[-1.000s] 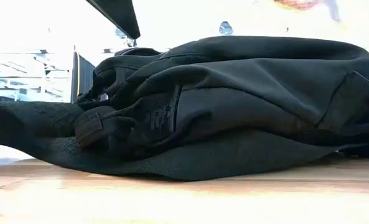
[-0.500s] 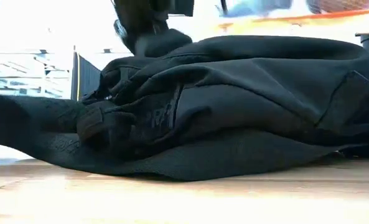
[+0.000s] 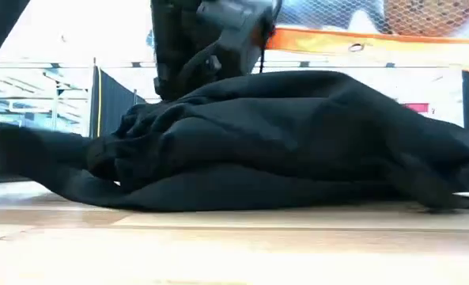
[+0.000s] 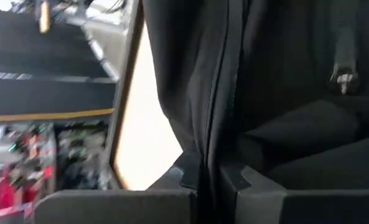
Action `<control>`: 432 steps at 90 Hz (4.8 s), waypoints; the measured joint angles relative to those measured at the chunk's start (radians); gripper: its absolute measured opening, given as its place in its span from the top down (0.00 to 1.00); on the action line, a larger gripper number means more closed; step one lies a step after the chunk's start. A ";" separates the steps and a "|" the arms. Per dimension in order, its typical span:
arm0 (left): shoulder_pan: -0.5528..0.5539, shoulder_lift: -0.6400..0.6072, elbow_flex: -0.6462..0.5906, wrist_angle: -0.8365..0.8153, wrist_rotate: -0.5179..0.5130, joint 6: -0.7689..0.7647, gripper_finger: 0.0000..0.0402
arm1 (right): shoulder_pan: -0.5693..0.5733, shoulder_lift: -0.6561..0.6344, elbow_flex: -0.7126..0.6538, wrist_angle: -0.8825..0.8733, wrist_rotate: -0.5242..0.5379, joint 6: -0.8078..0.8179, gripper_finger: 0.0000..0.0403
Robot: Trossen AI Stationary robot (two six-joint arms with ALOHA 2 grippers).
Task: Unpack backpack
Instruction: Remove the zip bag from the black backpack
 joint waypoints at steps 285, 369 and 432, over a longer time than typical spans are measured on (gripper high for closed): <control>-0.035 0.104 0.133 0.668 0.354 0.380 0.82 | 0.118 -0.013 0.001 0.220 0.139 -0.325 1.00; -0.150 0.062 0.169 0.381 0.198 0.247 0.99 | 0.108 -0.013 0.001 0.181 0.191 -0.303 1.00; 0.026 0.061 0.069 0.805 0.310 0.489 0.99 | 0.102 -0.013 0.001 0.179 0.195 -0.305 1.00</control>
